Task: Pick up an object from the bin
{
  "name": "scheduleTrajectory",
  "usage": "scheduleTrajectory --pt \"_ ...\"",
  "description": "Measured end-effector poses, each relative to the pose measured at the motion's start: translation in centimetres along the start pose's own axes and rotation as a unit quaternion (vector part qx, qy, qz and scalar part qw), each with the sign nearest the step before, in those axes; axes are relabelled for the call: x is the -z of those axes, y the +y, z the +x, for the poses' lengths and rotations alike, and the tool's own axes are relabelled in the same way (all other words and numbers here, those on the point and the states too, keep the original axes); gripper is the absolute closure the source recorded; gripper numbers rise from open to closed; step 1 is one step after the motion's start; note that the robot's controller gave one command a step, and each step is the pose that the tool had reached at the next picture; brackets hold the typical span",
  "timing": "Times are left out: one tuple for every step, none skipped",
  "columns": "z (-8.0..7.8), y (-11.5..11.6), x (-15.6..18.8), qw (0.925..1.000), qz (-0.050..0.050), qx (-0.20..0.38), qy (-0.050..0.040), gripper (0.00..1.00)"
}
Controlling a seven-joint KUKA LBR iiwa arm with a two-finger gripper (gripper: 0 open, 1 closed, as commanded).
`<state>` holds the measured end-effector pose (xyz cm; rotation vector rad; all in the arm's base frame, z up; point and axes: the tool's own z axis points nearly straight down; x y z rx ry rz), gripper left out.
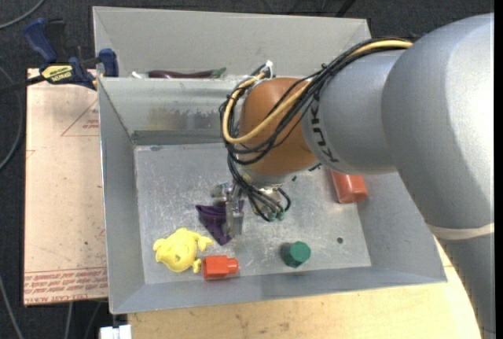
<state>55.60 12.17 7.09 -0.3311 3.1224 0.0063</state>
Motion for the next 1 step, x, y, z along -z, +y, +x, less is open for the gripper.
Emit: scheduleTrajectory --pt "-0.68 0.36 14.79 1.0 0.0 0.007 -0.003 1.0"
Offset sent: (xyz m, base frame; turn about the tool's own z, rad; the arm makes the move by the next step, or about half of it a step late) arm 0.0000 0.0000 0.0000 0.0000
